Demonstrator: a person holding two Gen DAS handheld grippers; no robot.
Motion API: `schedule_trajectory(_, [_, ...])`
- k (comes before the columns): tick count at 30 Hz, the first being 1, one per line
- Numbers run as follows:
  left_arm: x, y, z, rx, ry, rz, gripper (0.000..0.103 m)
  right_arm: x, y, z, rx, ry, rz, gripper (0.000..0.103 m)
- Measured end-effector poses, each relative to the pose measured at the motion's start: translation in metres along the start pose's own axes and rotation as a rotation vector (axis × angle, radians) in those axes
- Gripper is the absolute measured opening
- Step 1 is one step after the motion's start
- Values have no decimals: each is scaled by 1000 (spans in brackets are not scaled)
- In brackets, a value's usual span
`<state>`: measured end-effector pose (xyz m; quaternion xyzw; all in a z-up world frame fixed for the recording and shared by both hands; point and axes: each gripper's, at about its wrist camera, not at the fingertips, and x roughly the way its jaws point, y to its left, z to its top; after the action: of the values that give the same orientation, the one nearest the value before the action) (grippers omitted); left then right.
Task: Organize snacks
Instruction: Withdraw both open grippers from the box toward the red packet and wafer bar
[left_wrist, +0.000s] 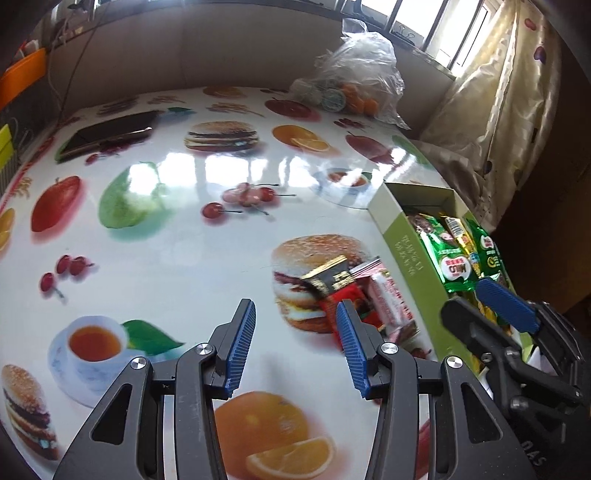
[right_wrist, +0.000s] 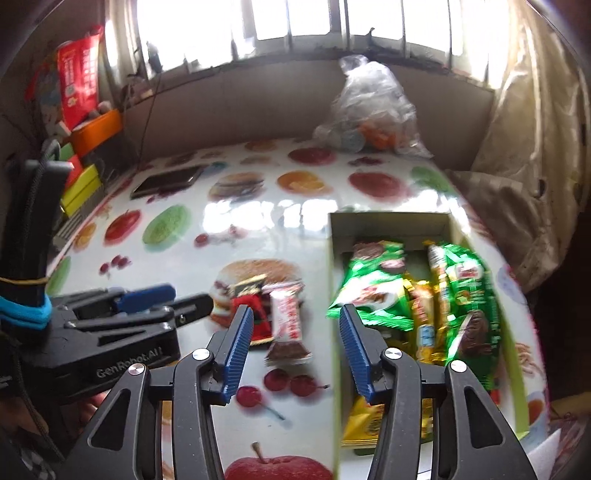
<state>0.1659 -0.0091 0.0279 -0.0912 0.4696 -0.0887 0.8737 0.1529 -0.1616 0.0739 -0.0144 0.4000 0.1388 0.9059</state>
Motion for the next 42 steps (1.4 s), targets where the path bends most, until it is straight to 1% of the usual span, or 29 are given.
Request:
schedule_trajectory(4, [7, -9, 4, 5, 9, 4, 47, -6, -9, 2, 10, -13, -10, 48])
schedule_trajectory(7, [11, -16, 7, 11, 8, -23, 47, -9, -15, 2, 32, -19, -8, 48])
schedule_trajectory(10, [16, -24, 11, 26, 17, -33, 47, -11, -18, 1, 38, -28, -16, 48])
schedule_trajectory(13, [22, -34, 14, 50, 25, -10, 47, -15, -24, 1, 55, -39, -20, 48])
schedule_trajectory(14, [25, -36, 15, 54, 32, -13, 47, -15, -26, 1, 59, -41, -24, 48])
schedule_trajectory(15, [28, -40, 16, 62, 42, -25, 48, -16, -29, 1, 65, -41, -26, 48])
schedule_trajectory(16, [31, -42, 17, 70, 49, -29, 53, -16, -31, 1, 70, -40, -29, 48])
schedule_trajectory(19, [36, -45, 17, 67, 56, -46, 55, -17, -35, 1, 78, -41, -34, 48])
schedule_trajectory(20, [36, -45, 17, 67, 55, -41, 55, -17, -36, 1, 80, -43, -36, 48])
schedule_trajectory(22, [36, -48, 16, 87, 45, -3, 55, -17, -37, 1, 81, -42, -36, 48])
schedule_trajectory(24, [36, -46, 18, 79, 55, -7, 55, -17, -37, 1, 84, -39, -40, 48])
schedule_trajectory(25, [34, -44, 18, 58, 62, -8, 55, -17, -37, 1, 84, -38, -39, 48])
schedule_trajectory(26, [29, -42, 19, 39, 50, -17, 55, -17, -36, 1, 83, -37, -38, 48])
schedule_trajectory(27, [20, -42, 21, 34, 10, -46, 55, -17, -36, 1, 81, -39, -37, 48])
schedule_trajectory(28, [17, -43, 22, 43, -11, -60, 55, -18, -36, 1, 80, -39, -39, 48])
schedule_trajectory(29, [16, -44, 23, 57, -12, -58, 55, -17, -37, 1, 82, -36, -42, 48])
schedule_trajectory(31, [21, -47, 22, 85, 17, -44, 55, -18, -38, 1, 88, -41, -44, 48])
schedule_trajectory(35, [31, -51, 20, 94, 52, -68, 55, -19, -38, 1, 87, -45, -52, 48])
schedule_trajectory(36, [35, -52, 19, 104, 71, -75, 55, -19, -39, 1, 89, -46, -57, 48])
schedule_trajectory(38, [35, -53, 18, 113, 67, -74, 55, -19, -41, 1, 98, -44, -49, 48])
schedule_trajectory(40, [36, -55, 18, 123, 74, -90, 55, -20, -42, 0, 93, -46, -48, 48])
schedule_trajectory(42, [42, -56, 18, 130, 89, -76, 55, -21, -41, 1, 92, -48, -42, 48])
